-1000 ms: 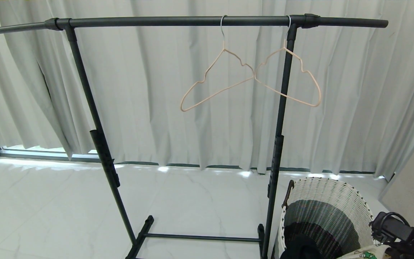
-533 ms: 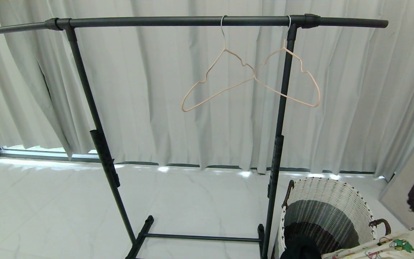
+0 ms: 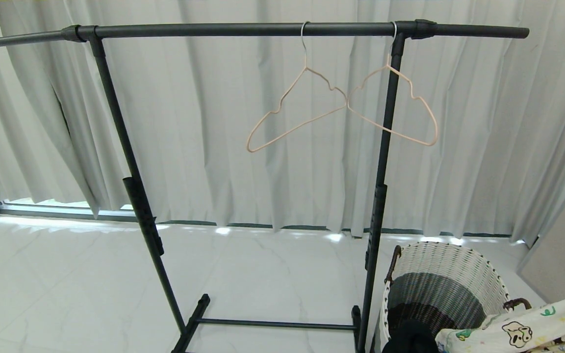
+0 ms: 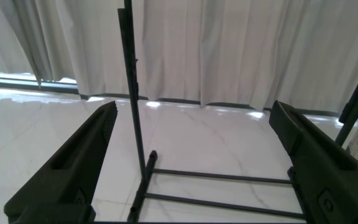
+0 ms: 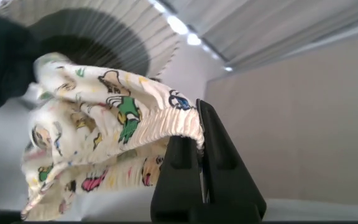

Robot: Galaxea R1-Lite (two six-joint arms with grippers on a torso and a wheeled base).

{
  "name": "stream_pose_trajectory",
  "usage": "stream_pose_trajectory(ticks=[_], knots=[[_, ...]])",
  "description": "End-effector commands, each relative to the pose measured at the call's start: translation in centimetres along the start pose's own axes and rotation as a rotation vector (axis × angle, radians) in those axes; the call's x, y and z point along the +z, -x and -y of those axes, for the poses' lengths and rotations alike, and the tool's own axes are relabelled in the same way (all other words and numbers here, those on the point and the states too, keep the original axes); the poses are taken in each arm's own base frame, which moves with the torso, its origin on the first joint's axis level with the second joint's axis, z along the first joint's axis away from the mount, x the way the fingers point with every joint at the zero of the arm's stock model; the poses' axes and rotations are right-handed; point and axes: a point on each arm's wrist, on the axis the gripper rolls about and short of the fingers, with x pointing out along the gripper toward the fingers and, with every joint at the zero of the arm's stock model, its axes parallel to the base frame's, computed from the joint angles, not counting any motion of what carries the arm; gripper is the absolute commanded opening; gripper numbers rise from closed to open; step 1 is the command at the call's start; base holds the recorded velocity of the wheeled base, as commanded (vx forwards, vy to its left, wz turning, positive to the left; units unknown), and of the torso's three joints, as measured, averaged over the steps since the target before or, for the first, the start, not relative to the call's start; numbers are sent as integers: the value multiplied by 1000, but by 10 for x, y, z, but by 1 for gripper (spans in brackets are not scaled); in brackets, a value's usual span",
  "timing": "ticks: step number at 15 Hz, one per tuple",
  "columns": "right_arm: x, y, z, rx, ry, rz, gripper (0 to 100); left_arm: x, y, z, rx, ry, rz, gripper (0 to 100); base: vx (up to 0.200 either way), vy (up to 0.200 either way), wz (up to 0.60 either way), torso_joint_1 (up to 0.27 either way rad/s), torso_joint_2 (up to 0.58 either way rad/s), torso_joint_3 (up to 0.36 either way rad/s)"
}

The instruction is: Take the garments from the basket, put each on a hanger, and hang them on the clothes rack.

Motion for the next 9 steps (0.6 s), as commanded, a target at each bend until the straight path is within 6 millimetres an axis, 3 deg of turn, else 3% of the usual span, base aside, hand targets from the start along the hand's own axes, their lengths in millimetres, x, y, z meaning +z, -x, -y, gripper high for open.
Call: stream_pose_trajectory(ticks=[1,9], knots=[[3,12,3,-44,-10,41,0,0,0,0,0,0,-2,100,0,0,0,0,0,0],[2,23,5,-94,-38,36,0,0,0,0,0,-9,0,100,0,0,0,0,0,0]])
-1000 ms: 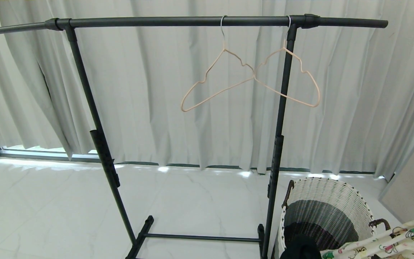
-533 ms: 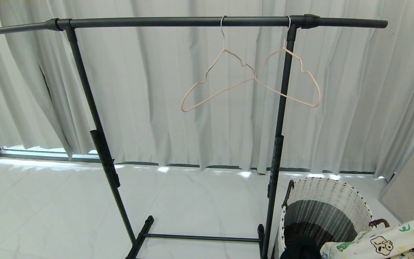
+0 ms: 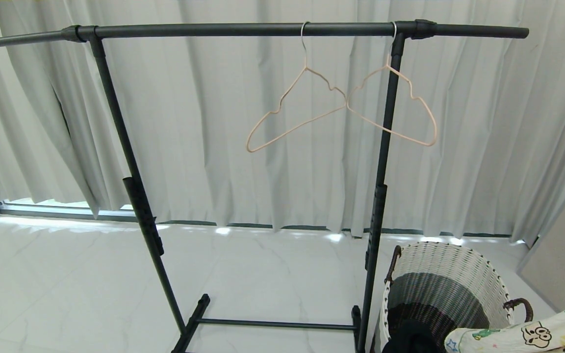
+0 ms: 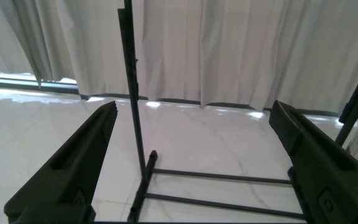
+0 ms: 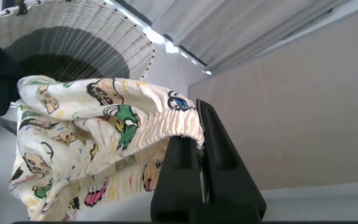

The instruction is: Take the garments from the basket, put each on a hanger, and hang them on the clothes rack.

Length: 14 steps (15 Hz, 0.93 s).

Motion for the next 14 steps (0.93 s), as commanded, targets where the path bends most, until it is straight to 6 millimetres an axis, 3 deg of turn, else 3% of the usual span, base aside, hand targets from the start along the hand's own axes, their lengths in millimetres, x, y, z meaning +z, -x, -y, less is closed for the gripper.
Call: stream_pose_trajectory(ticks=[1,6,14], knots=[[0,0,0,1,2,-2,0,0,0,0,-2,-17,-1,100,0,0,0,0,0,0],[-1,-1,-1,-6,2,-17,0,0,0,0,-25,-71,0,100,0,0,0,0,0,0],[-4,-9,-4,17,8,-47,0,0,0,0,-24,-69,0,100,-200,0,0,3,5,0]])
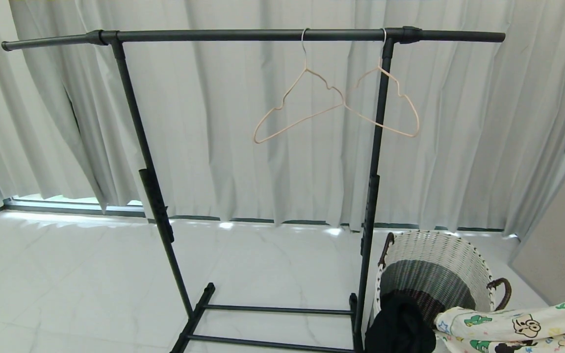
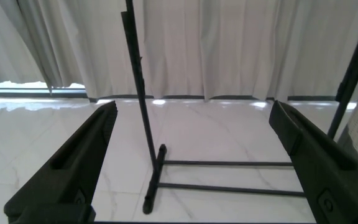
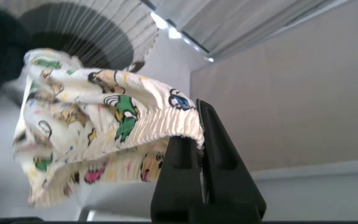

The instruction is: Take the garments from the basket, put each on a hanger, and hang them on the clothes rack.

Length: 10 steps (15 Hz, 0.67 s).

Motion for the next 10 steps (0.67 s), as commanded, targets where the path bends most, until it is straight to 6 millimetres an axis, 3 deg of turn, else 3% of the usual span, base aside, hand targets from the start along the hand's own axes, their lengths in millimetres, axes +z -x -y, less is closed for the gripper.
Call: stream_pose_trajectory(ticks=[1,3,10], knots=[[0,-2,0,6,2,-8,0,0,0,0,0,0,0,100,-200,0,0,-2,-2,-2],[2,-6,1,16,3,-16,0,0,0,0,1,0,0,100,-200,0,0,5,2,2],[34,-14,24,-8,-2,22,0,0,0,0,1,-7,0,100,0,0,0,0,0,0]])
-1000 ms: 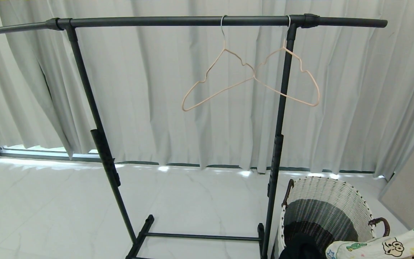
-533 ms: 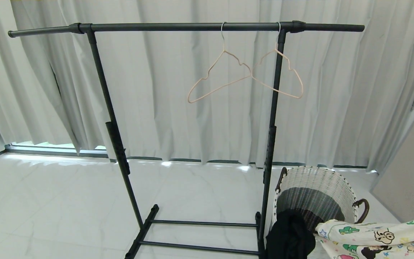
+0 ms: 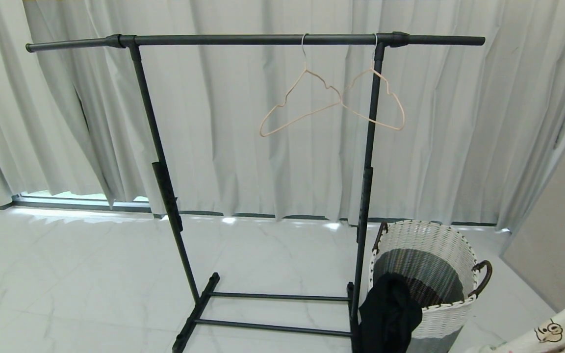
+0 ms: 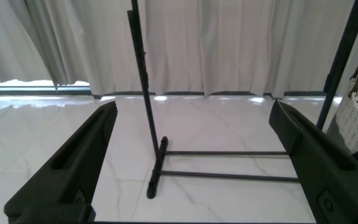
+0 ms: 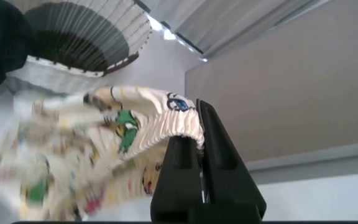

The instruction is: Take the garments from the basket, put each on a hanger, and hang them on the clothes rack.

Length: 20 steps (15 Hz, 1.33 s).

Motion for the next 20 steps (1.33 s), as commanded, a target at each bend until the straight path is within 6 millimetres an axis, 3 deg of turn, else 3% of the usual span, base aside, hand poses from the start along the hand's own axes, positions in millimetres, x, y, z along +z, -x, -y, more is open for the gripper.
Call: stream_pose_trajectory(ticks=[1,4,6,8,10,12,13,15,17,19,20], knots=[[9,-11,5,22,8,-9,0,0,0,0,1,-2,0,100,0,0,0,0,0,0],[7,-19,-14,185,72,14,0,0,0,0,-3,3,0,100,0,0,0,0,0,0],[6,-25,-38,371,92,52,0,0,0,0,-3,7,0,100,0,0,0,0,0,0],[13,-34,-77,623,39,24,0,0,0,0,-1,17,0,100,0,0,0,0,0,0],[20,-37,-94,709,-4,-21,0,0,0,0,-1,35,0,100,0,0,0,0,0,0],[28,-41,-100,717,-39,0,0,1,0,0,-8,35,7,100,0,0,0,0,0,0],[37,-45,-104,716,-56,47,0,16,3,0,-77,43,52,100,0,0,0,0,0,0],[50,-48,-113,735,-60,113,0,76,-6,-5,-217,157,44,100,0,0,0,0,0,0],[62,-51,-126,766,-54,159,0,136,-39,-10,-287,199,23,100,0,0,0,0,0,0],[75,-57,-141,784,-70,206,0,170,-68,-7,-362,196,23,100,0,0,0,0,0,0],[91,-64,-158,796,-107,279,0,198,-95,3,-465,195,32,100,0,0,0,0,0,0]])
